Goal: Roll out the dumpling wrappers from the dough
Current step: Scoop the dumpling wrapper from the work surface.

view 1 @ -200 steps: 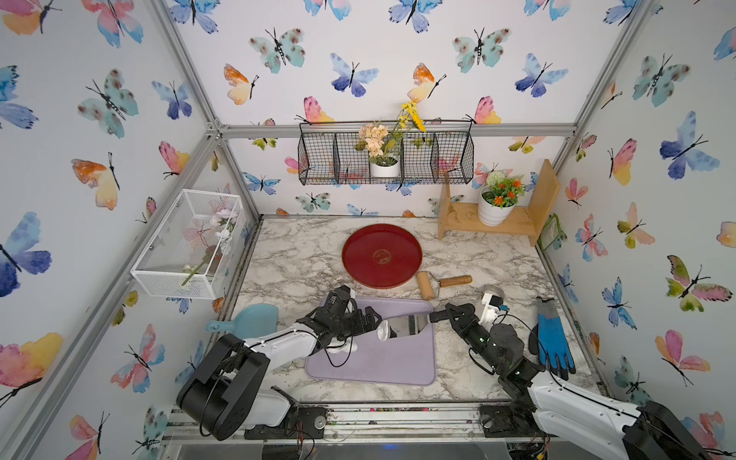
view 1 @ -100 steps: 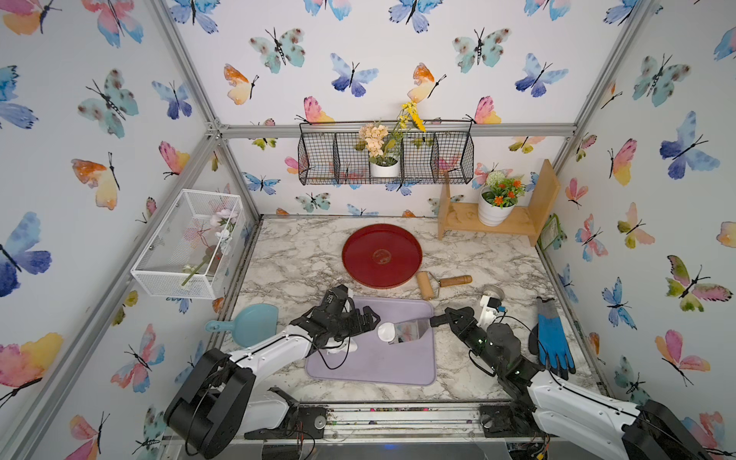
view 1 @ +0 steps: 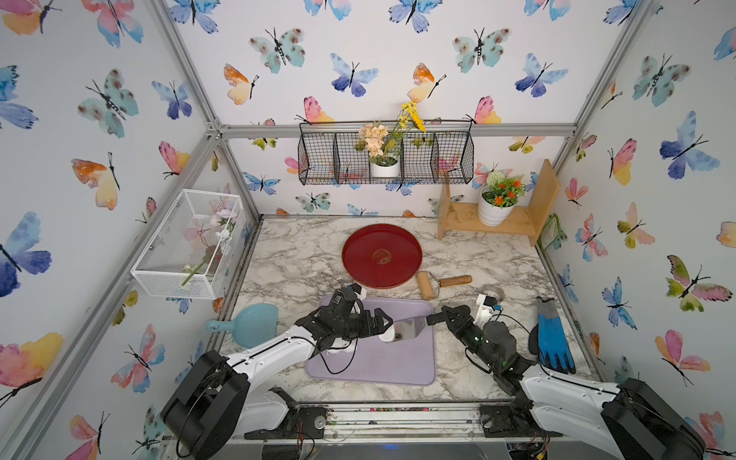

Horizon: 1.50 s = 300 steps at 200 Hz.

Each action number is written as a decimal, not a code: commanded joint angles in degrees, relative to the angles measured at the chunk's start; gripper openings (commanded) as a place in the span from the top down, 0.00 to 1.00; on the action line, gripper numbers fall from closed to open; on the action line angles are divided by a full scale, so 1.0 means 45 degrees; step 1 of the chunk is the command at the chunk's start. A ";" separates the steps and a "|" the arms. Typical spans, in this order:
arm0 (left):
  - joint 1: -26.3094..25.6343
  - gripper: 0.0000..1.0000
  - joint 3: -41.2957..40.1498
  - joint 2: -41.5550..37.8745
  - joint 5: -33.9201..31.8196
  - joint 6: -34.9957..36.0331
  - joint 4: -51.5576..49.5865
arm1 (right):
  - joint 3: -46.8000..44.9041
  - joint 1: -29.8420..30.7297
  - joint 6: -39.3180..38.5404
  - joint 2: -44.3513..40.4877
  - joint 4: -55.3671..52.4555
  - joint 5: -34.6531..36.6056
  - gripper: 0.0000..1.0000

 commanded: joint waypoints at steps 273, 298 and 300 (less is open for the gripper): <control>0.0444 0.01 -0.0902 0.1604 -0.0749 -0.0632 0.0477 | 0.0331 0.0089 0.0717 0.2769 0.4109 -0.0748 0.98; 0.0440 0.01 -0.0904 0.1480 -0.0818 -0.0626 0.0399 | 0.0308 0.0078 0.0868 0.2553 0.4160 -0.0729 0.98; 0.0445 0.01 -0.0896 0.1455 -0.0825 -0.0633 0.0379 | 0.0336 0.0078 0.0863 0.2533 0.4141 -0.0729 0.98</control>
